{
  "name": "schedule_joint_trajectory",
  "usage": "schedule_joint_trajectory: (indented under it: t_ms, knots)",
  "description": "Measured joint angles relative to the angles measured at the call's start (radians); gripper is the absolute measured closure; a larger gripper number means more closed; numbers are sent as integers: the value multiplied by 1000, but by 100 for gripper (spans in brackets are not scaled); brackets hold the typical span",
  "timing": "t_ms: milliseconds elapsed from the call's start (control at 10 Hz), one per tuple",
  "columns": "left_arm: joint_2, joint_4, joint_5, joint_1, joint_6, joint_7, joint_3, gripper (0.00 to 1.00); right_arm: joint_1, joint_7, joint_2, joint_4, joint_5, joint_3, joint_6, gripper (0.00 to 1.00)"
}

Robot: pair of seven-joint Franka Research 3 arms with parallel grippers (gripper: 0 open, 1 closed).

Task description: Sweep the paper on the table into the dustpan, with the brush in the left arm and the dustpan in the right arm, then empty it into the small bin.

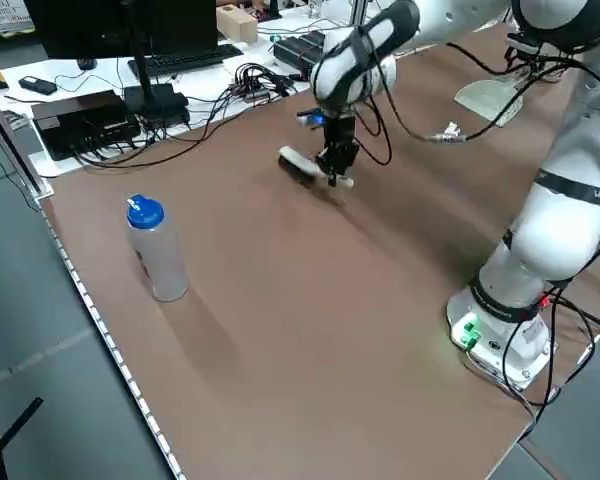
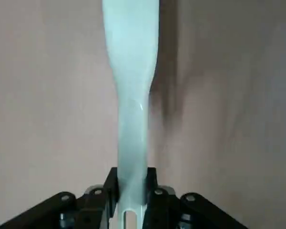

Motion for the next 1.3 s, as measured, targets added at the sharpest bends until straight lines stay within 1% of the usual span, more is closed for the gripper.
schedule_joint_trajectory:
  t_ms: [100,200,300,500,600,700,900,1000,1100,1300]
  knots:
    - [-2,35,0,-1,-53,-11,-52,73,-1,0,7,0,-9,-5,13,0]
    - [-2,49,0,-4,-80,-48,-111,73,-2,0,14,0,-12,-11,24,0]
    - [-2,49,1,-13,-101,-104,-174,73,-2,0,20,0,-13,-13,31,0]
    - [-1,49,1,-51,-117,-197,-252,73,-2,0,22,0,-15,-13,33,3]
    - [3,50,1,-87,-118,-259,-275,73,-2,0,22,0,-18,-12,33,11]
    - [16,54,0,-152,-118,-332,-287,73,-1,0,22,0,-25,-12,33,30]
    - [64,94,0,-306,-118,-456,-294,73,-1,0,22,0,-30,-12,33,60]
    - [93,125,0,-361,-121,-488,-295,73,-1,0,22,0,-31,-12,33,67]
    - [129,160,0,-403,-122,-526,-295,73,-1,0,22,0,-32,-12,33,67]
    - [224,264,0,-472,-123,-625,-295,73,1,0,20,8,-34,-8,9,67]
